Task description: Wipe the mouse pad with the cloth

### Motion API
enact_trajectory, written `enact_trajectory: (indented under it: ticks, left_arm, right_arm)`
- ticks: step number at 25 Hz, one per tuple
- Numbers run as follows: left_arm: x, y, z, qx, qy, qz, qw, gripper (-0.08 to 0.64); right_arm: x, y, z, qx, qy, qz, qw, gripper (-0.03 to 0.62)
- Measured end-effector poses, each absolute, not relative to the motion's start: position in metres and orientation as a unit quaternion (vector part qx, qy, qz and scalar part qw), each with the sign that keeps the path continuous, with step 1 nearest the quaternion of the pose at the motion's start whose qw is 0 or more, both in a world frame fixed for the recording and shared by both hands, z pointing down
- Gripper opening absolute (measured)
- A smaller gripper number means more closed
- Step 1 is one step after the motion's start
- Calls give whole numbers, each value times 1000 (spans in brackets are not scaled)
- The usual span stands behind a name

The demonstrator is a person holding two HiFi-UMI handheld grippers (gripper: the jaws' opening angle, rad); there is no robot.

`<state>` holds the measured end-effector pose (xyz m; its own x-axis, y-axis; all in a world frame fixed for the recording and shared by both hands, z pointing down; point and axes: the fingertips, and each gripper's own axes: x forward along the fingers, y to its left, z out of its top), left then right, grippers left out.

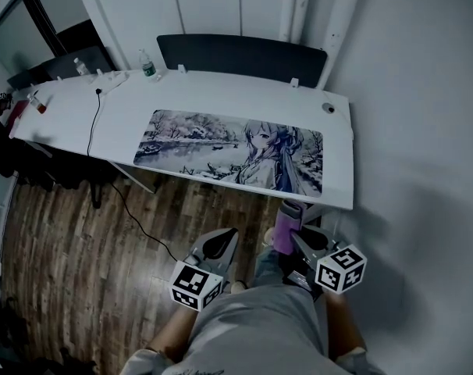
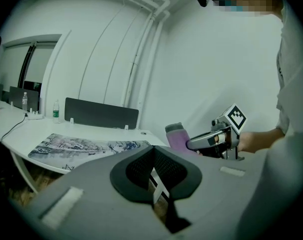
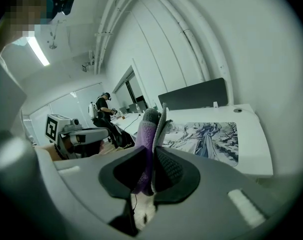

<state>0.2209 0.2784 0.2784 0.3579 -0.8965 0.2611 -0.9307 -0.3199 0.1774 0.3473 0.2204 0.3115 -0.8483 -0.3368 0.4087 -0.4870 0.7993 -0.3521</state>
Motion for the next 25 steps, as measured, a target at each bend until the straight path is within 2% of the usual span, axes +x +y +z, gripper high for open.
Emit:
enact_trajectory:
  ticks: [14, 25]
  left_arm:
    - [199, 150, 284, 796, -578, 80, 161, 18]
    - [215, 42, 287, 793, -579, 88, 169, 20]
  right_arm:
    - [315, 83, 316, 184, -938, 242, 166, 67]
    - [332, -28, 330, 176, -929, 267, 188, 67]
